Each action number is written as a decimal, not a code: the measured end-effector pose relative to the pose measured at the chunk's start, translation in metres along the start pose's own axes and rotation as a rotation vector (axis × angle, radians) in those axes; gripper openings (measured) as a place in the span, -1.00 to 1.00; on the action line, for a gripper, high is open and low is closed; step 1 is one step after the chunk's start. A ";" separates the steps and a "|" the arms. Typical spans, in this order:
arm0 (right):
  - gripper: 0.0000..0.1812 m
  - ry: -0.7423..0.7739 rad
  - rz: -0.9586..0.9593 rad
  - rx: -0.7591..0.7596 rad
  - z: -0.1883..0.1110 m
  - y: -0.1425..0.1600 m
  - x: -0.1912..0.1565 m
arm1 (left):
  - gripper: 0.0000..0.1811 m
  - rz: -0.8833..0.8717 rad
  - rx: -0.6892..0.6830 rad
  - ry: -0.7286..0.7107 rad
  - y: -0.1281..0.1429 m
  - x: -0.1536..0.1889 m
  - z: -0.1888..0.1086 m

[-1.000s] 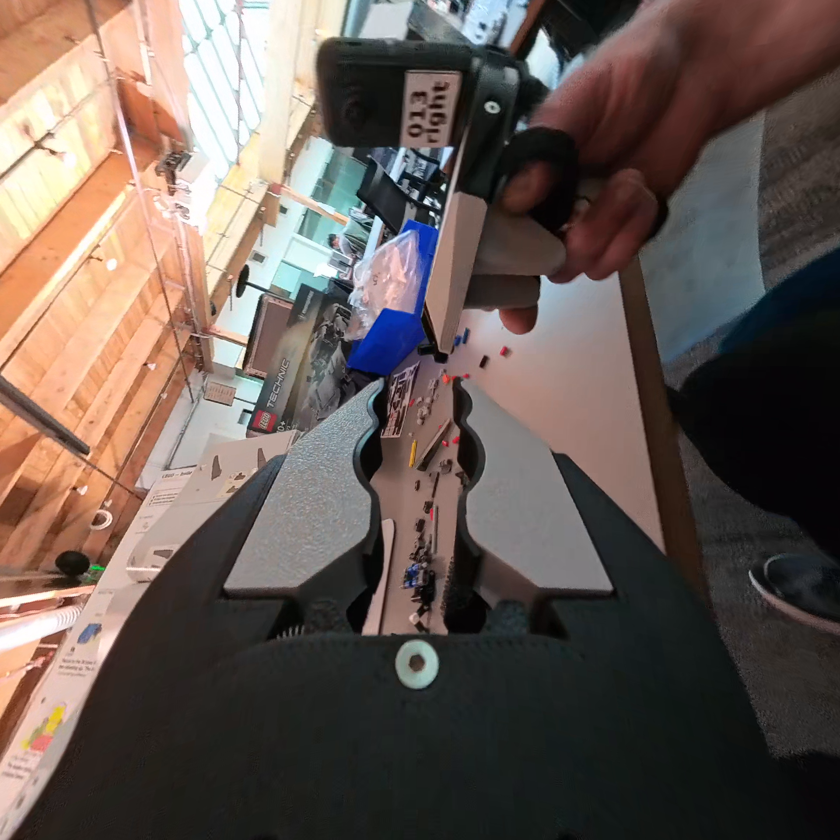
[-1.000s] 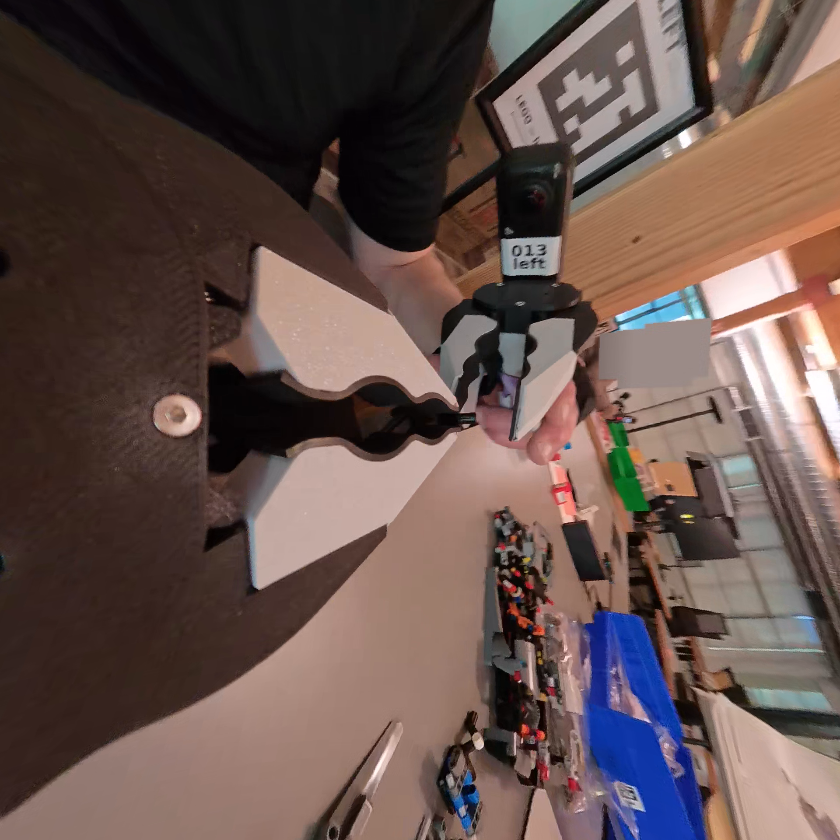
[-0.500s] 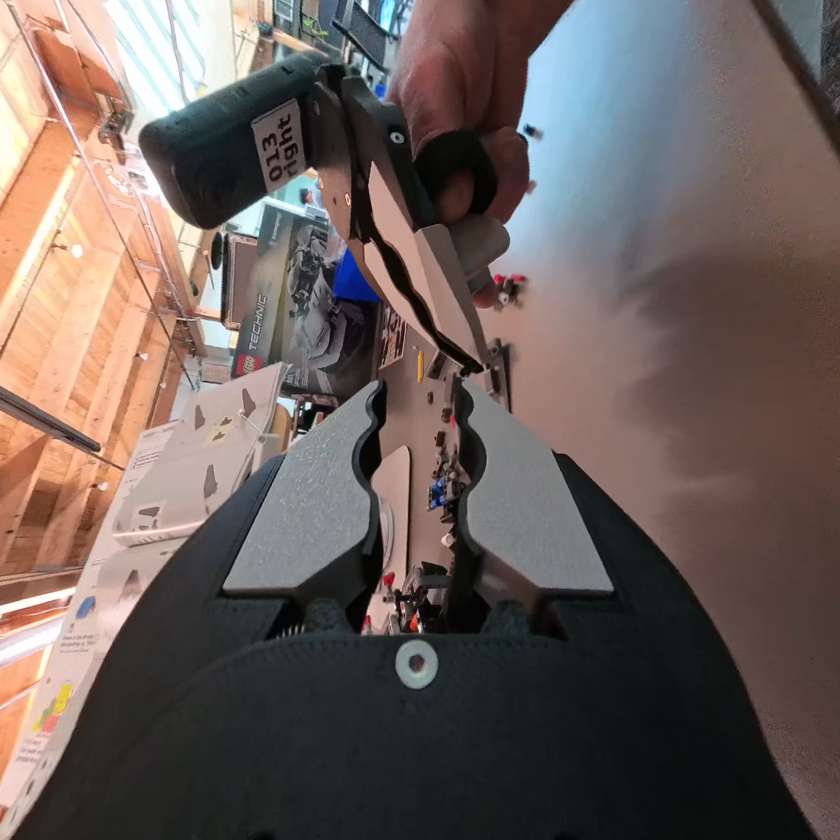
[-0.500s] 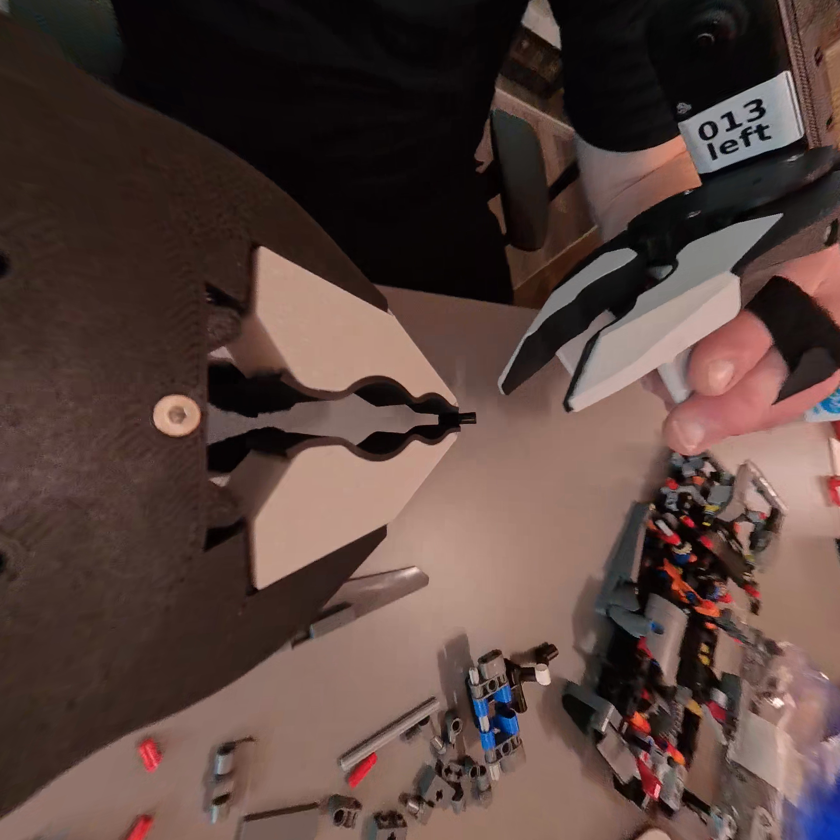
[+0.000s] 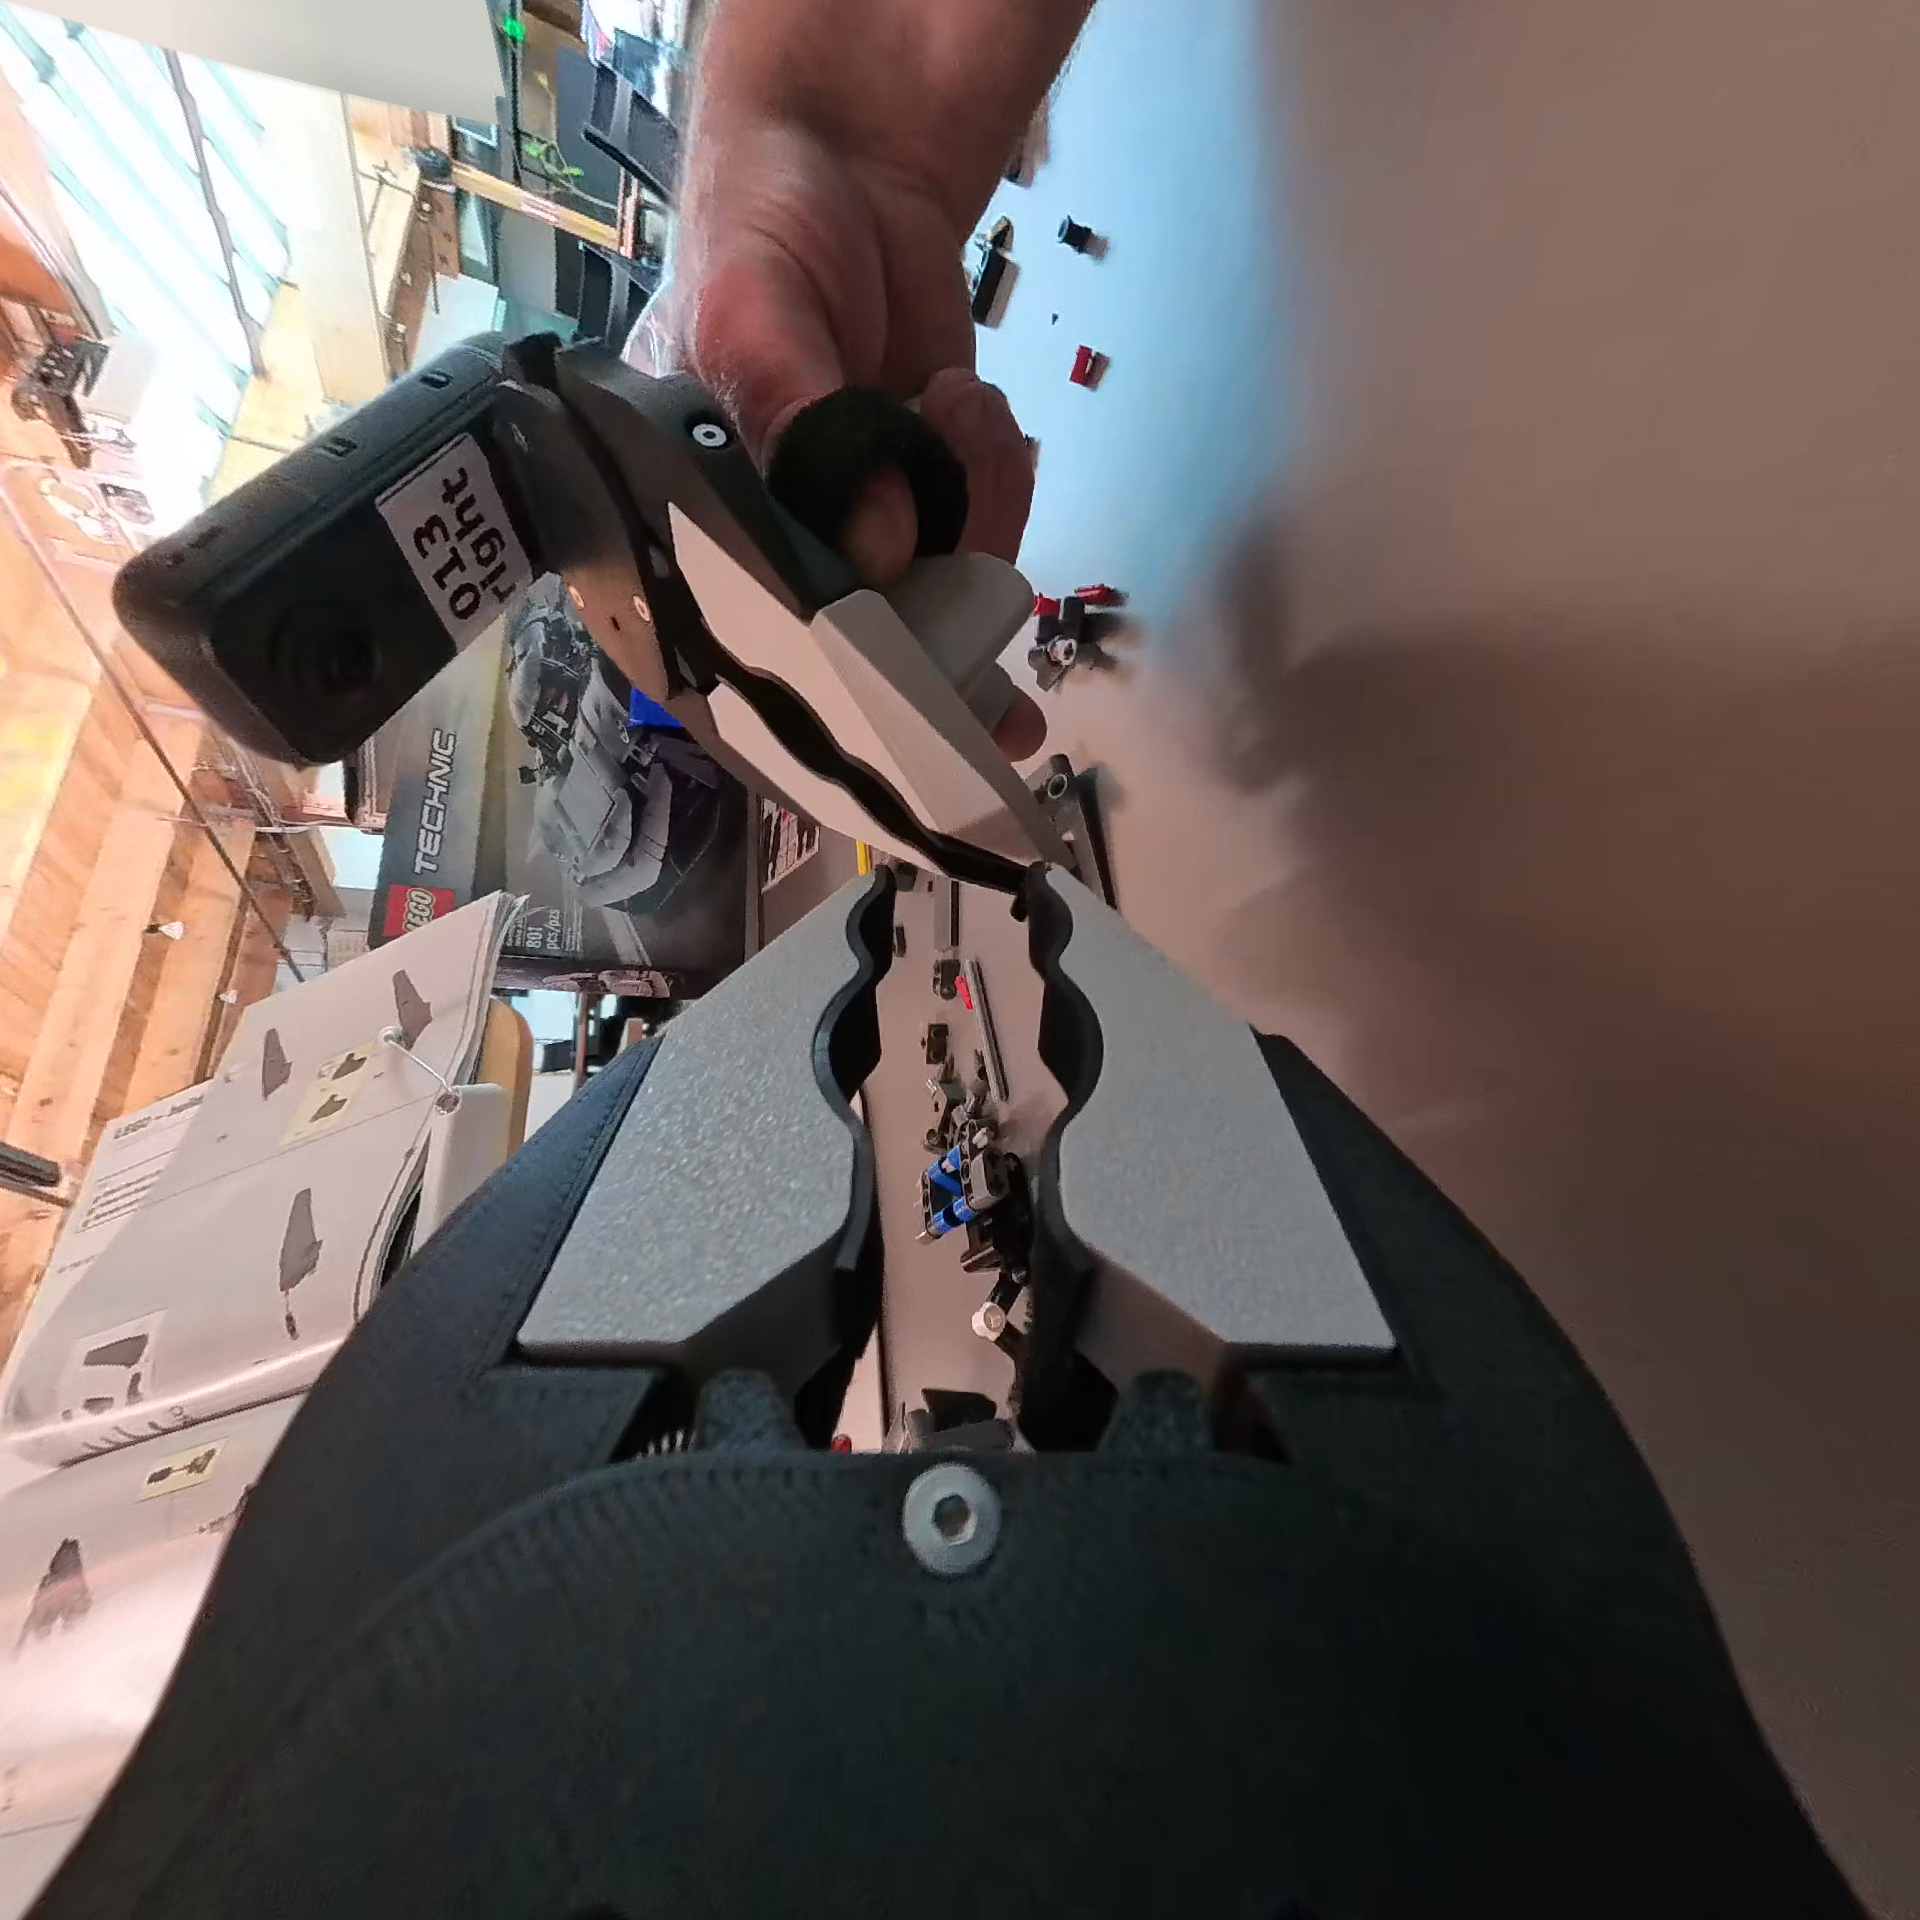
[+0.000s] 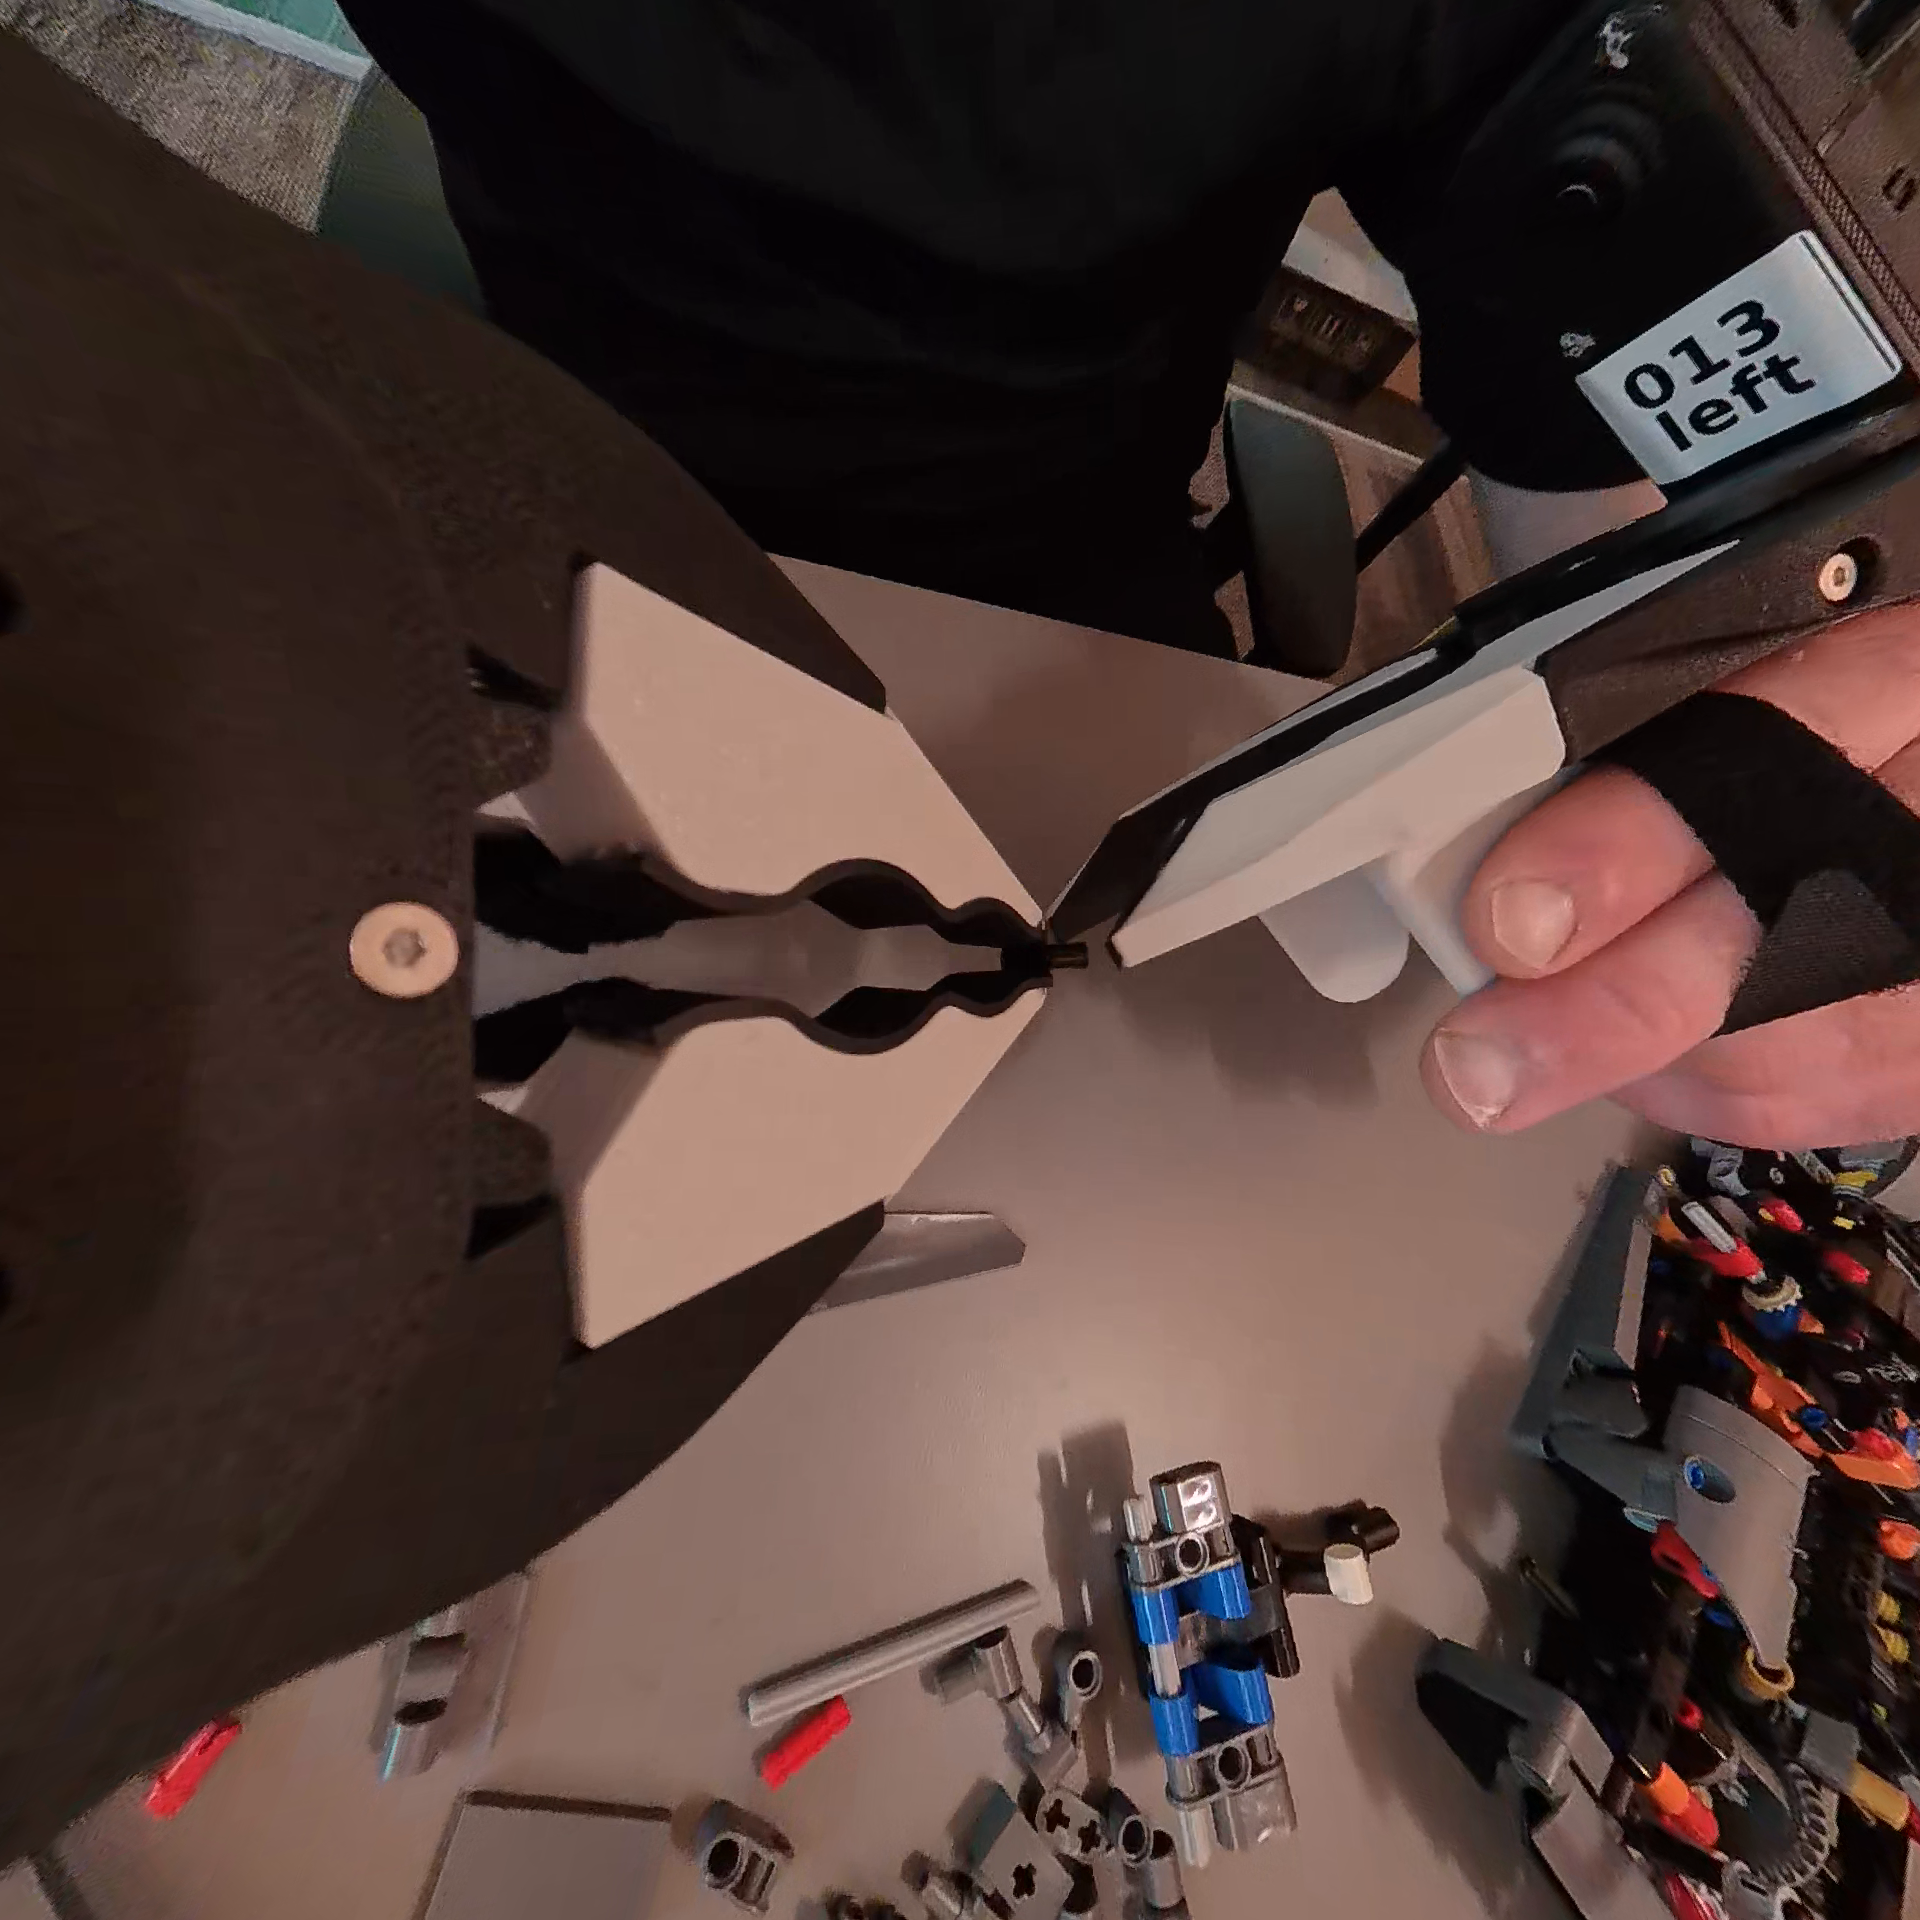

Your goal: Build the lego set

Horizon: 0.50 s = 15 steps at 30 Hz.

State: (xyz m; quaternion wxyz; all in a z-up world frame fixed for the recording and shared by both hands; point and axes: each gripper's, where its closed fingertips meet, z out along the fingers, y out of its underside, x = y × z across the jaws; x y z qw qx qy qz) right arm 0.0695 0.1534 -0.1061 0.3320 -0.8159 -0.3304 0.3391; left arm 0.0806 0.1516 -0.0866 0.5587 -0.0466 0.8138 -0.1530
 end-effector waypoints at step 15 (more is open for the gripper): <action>-0.97 -0.048 0.011 0.026 -0.007 0.007 -0.006 | -0.95 -0.025 0.003 0.031 -0.003 0.015 0.011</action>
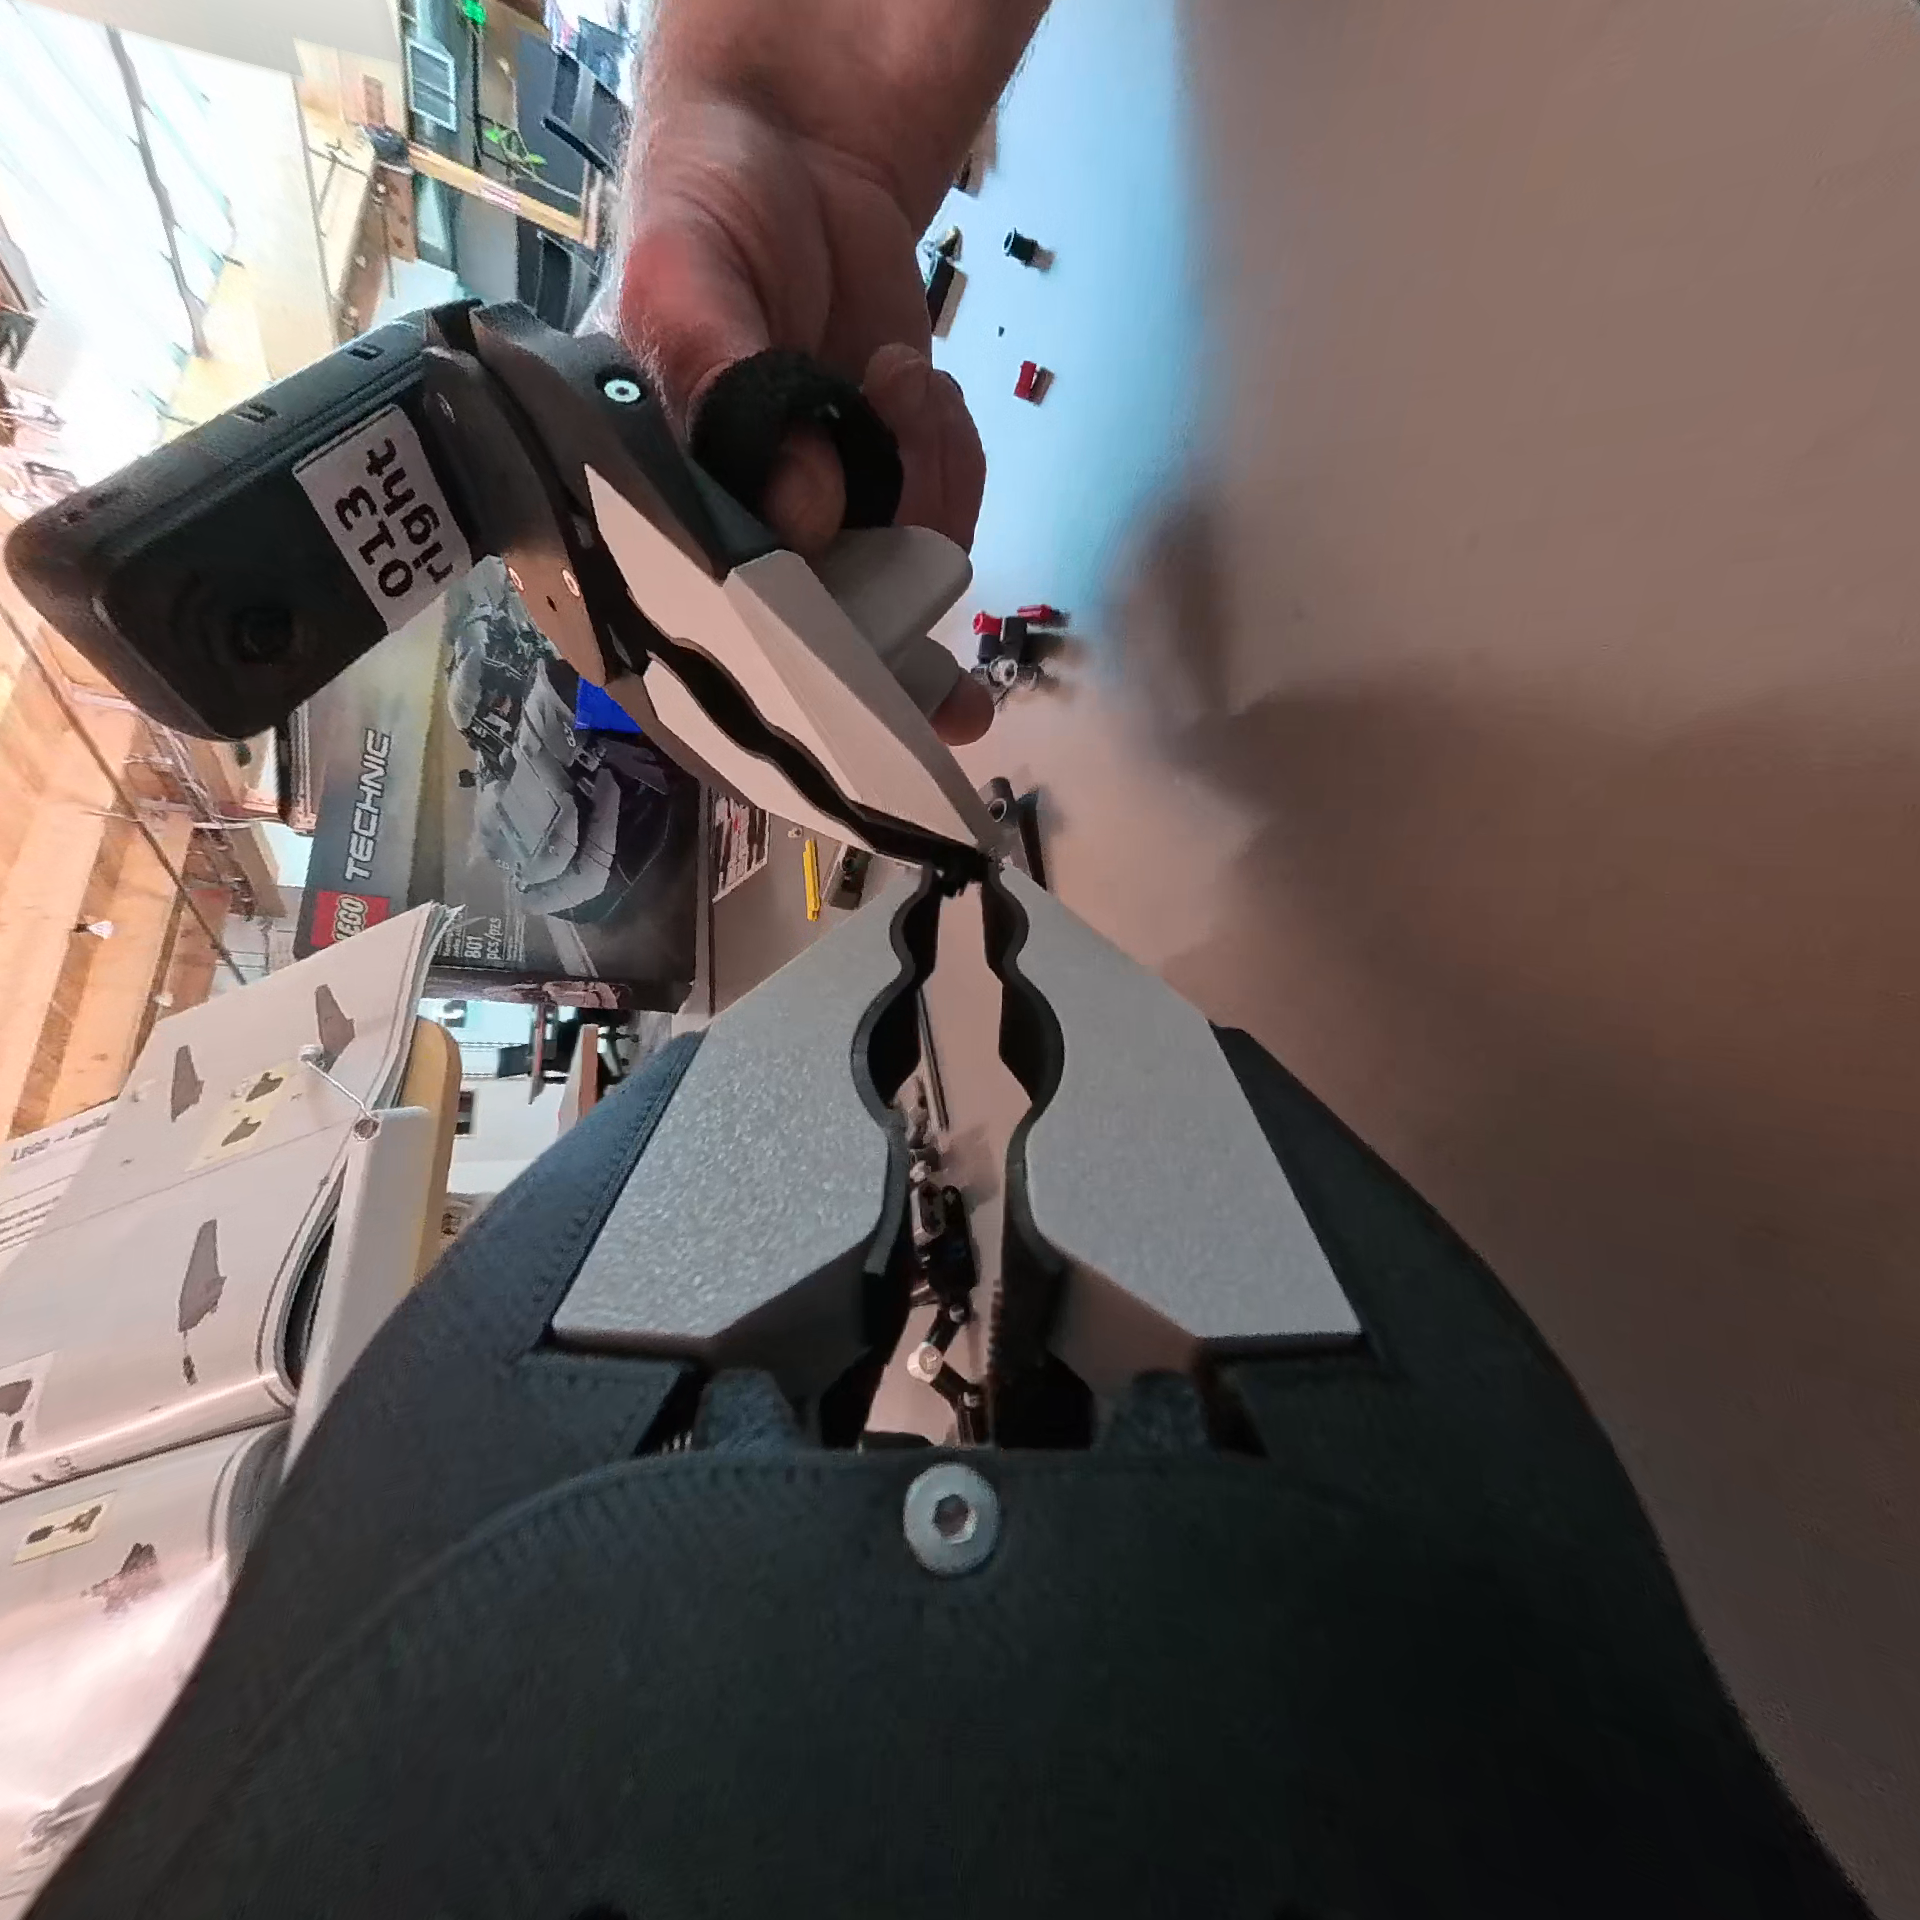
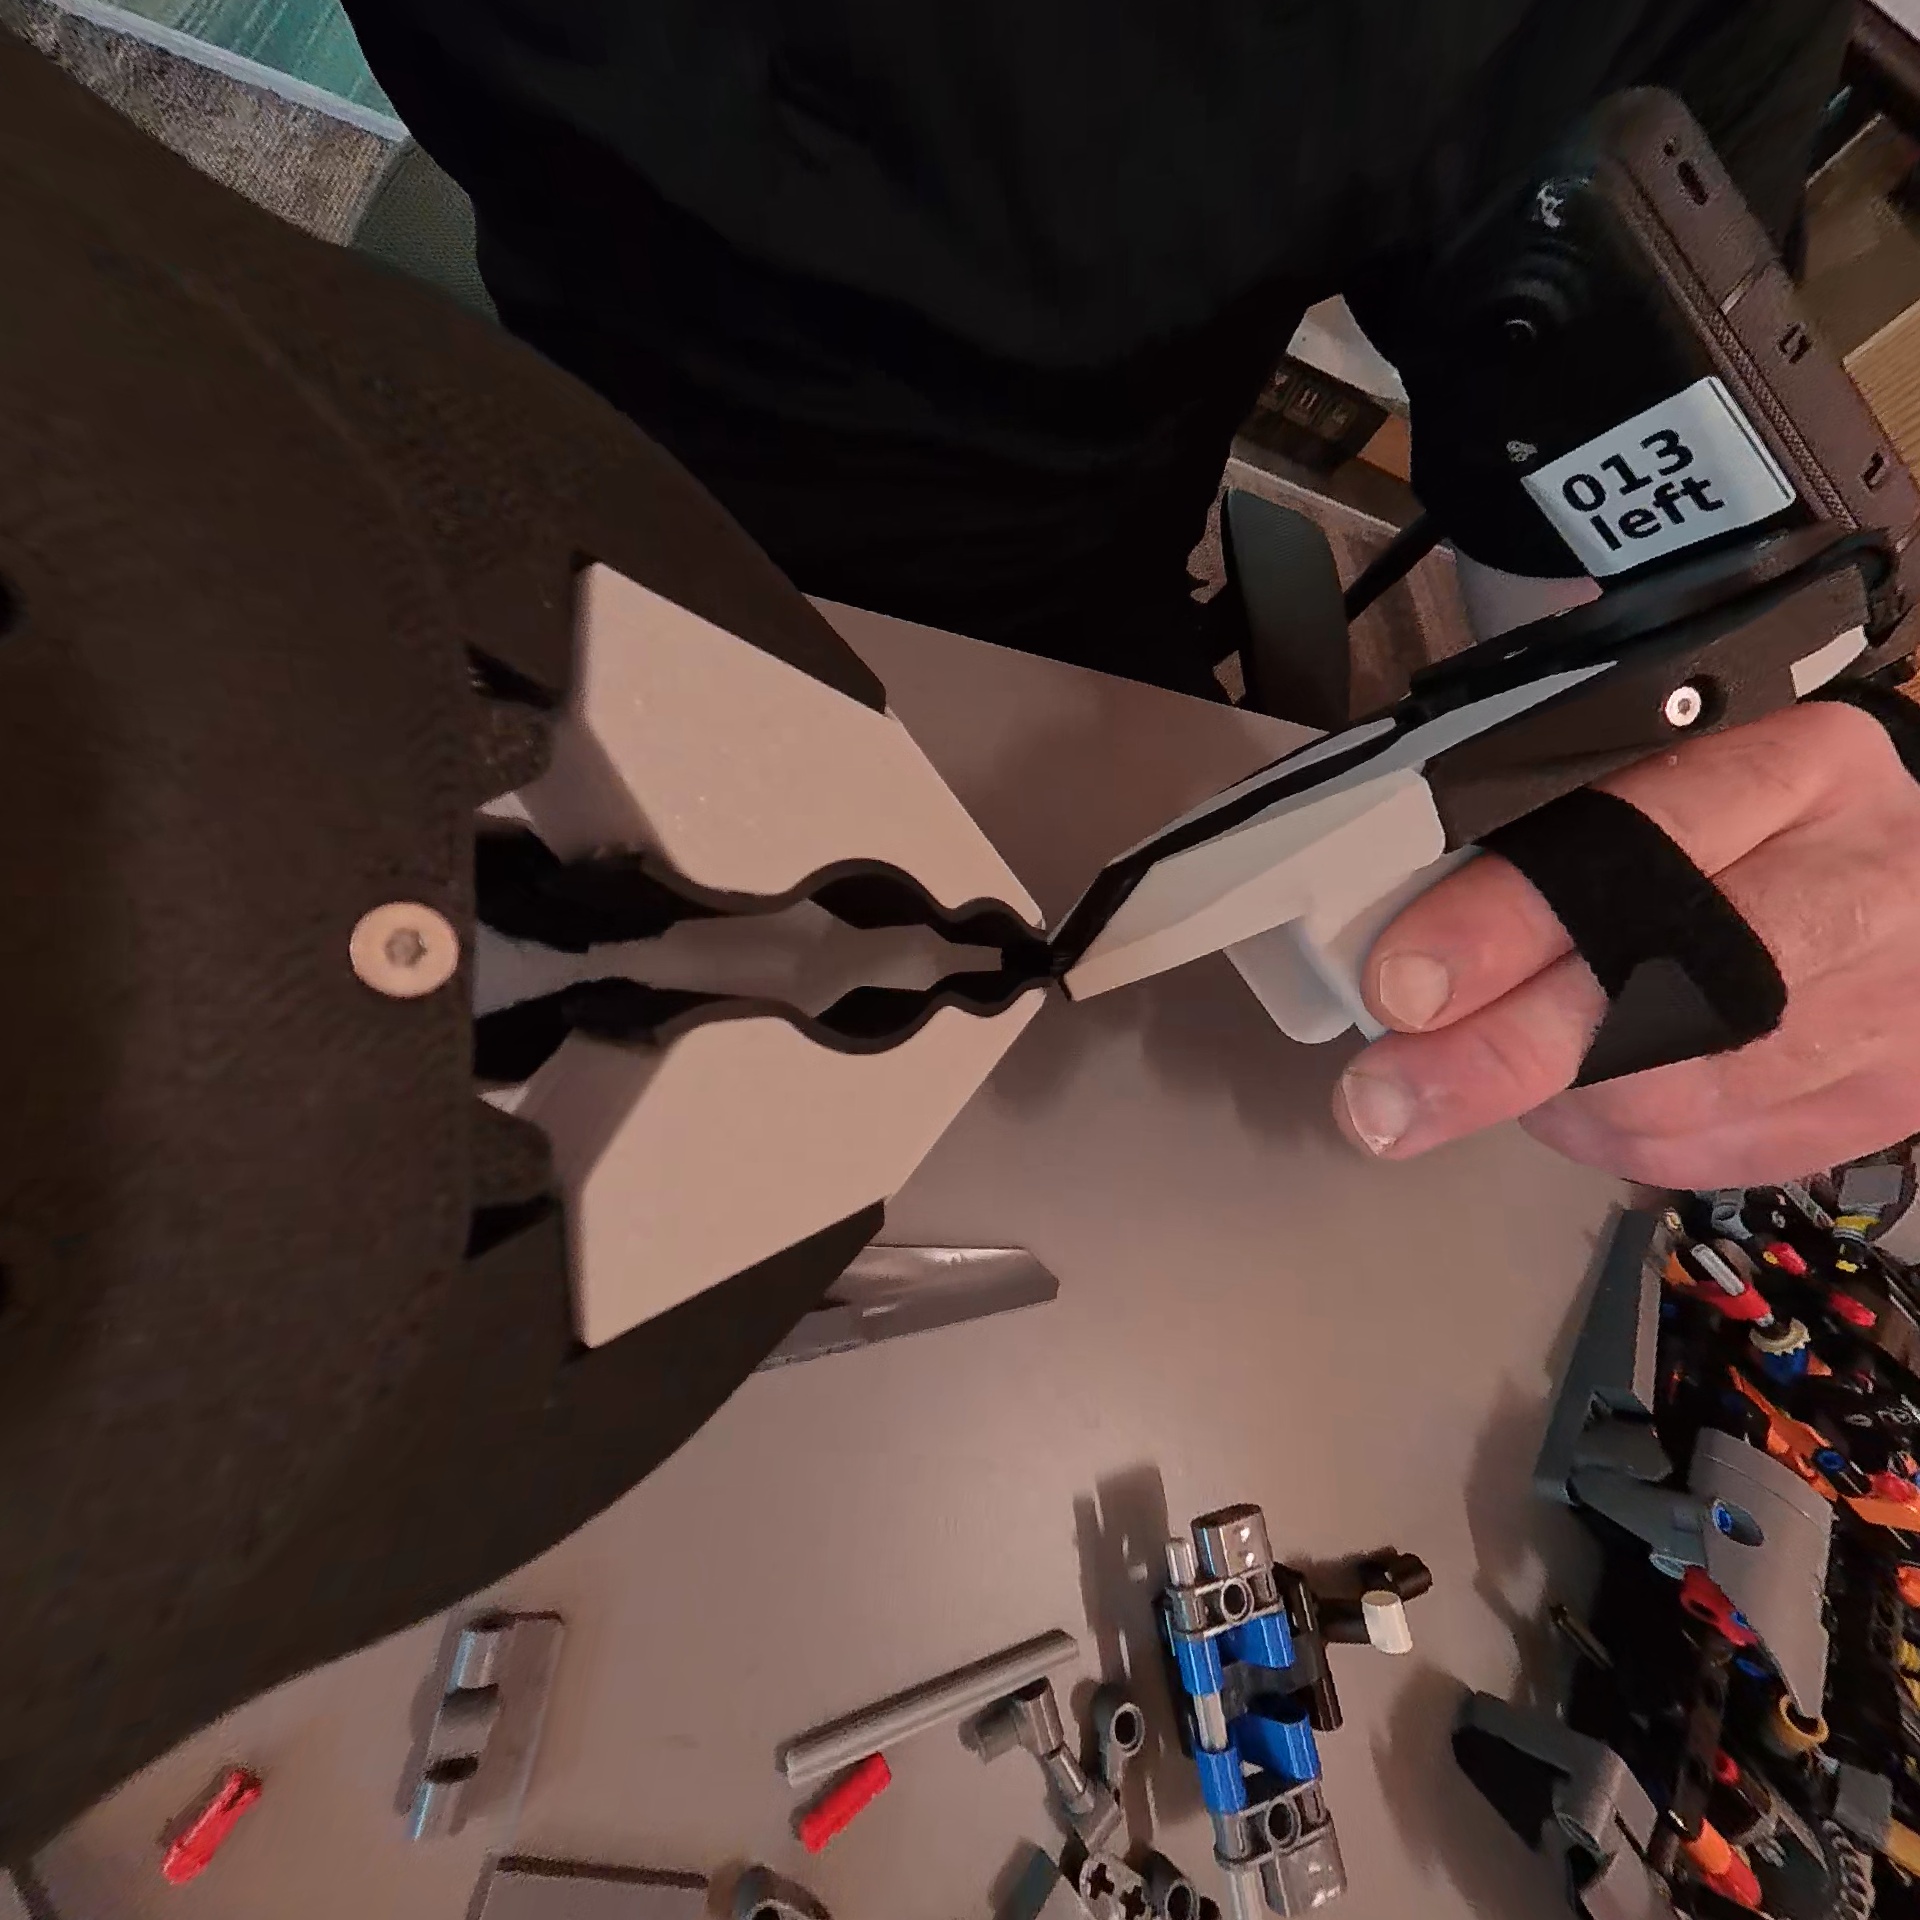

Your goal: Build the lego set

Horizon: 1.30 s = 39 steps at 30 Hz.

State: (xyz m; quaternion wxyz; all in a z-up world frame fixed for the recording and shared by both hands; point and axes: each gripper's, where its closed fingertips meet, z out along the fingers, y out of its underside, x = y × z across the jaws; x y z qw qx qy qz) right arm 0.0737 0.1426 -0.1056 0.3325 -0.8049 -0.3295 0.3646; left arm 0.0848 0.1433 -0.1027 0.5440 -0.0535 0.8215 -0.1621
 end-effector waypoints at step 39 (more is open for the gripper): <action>-0.97 -0.029 0.071 0.551 -0.035 -0.061 0.009 | -0.99 -0.299 -0.013 -0.364 0.012 -0.062 -0.014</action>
